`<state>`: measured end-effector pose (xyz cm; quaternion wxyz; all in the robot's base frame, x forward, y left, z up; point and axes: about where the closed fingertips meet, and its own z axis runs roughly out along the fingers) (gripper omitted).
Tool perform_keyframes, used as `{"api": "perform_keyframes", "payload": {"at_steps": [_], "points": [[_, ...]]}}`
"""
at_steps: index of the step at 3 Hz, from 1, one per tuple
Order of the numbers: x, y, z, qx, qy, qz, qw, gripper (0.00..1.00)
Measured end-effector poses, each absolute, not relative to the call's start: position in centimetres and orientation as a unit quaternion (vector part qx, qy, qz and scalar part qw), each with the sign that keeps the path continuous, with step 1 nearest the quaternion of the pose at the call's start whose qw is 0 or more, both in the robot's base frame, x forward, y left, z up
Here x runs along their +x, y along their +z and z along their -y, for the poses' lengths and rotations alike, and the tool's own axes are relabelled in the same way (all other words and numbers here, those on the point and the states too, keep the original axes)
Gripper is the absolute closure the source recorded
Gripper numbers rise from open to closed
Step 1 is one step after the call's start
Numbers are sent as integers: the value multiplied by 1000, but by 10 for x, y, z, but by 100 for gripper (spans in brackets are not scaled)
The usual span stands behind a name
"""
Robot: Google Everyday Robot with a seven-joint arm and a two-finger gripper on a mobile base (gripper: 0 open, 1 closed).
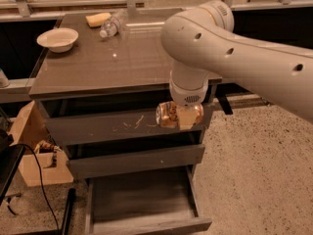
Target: Place orange can into bottom drawer
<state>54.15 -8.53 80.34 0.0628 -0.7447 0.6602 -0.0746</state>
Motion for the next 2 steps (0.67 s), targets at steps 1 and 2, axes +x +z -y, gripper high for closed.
{"api": "perform_keyframes", "payload": {"at_steps": [1,2], "points": [[539,775,83,-744,-58,-664,51,100],[536,743,84,-741,-49,-668,47,100]]}}
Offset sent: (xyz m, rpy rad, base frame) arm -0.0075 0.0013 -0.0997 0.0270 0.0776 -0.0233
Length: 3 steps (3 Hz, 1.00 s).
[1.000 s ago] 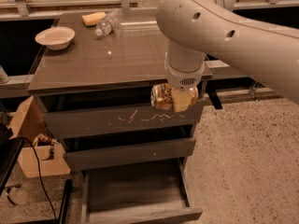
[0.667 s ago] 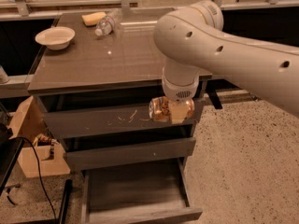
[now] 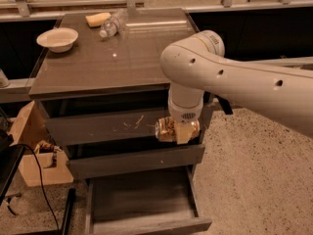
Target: Place orange can into bottom drawer
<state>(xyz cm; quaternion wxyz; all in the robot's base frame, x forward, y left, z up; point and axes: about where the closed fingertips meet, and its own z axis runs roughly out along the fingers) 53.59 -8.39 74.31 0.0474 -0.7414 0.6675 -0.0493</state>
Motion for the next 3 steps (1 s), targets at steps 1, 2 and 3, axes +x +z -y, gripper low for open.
{"api": "perform_keyframes", "payload": {"at_steps": [1,2,3], "points": [[525,687,84,-749,-33,-660,52,100],[524,686,84,-749,-33,-660,52,100],[524,663,81,-751,-27,-658,48,100]]}}
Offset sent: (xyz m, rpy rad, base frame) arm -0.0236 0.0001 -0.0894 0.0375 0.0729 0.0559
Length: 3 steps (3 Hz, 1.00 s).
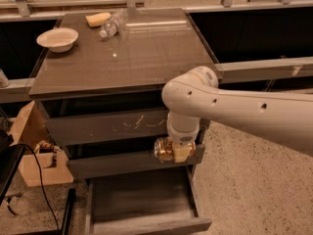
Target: Place orange can into bottom drawer
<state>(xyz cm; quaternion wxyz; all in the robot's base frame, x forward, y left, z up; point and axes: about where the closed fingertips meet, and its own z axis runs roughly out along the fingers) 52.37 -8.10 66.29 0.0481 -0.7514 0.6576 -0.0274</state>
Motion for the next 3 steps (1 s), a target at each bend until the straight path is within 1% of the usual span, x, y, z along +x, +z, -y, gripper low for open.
{"api": "perform_keyframes", "payload": {"at_steps": [3], "points": [[522,568,70,-758,-15,-650,56,100]]}}
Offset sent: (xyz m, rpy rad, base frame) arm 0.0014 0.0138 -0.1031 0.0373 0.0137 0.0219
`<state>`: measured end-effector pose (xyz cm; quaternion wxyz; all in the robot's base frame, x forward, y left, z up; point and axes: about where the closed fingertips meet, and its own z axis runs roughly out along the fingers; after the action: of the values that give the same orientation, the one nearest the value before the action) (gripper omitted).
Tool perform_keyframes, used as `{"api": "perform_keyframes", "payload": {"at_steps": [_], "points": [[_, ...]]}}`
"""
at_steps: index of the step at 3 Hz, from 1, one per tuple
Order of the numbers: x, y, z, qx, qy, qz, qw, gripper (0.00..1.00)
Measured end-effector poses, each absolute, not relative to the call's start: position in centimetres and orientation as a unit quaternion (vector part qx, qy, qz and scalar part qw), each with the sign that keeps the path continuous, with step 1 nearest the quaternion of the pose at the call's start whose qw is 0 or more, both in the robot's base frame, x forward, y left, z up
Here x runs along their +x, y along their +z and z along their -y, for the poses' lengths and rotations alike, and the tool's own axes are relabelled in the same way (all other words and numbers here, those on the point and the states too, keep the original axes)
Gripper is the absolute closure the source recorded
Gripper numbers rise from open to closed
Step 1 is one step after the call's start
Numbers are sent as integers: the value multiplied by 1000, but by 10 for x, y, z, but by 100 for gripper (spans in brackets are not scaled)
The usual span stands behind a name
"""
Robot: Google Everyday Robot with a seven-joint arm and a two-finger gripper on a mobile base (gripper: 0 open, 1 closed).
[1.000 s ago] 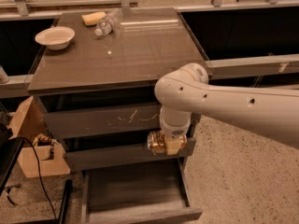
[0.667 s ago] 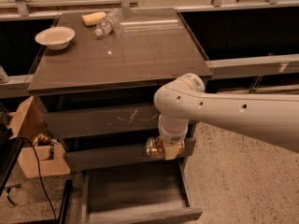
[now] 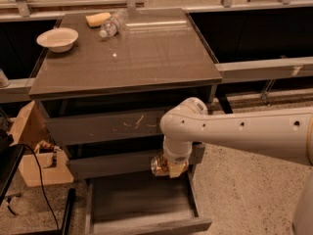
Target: Place orange can into bottom drawer
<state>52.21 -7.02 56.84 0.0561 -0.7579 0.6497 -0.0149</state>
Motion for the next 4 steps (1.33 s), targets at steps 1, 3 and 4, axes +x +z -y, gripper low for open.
{"api": "perform_keyframes", "payload": {"at_steps": [1,3,4], "points": [[520,530,69,-760,-9,-648,54,100],[508,505,68,-761,8,-648,44,100],[493,476,67,-760,28,-648,40,100]]}}
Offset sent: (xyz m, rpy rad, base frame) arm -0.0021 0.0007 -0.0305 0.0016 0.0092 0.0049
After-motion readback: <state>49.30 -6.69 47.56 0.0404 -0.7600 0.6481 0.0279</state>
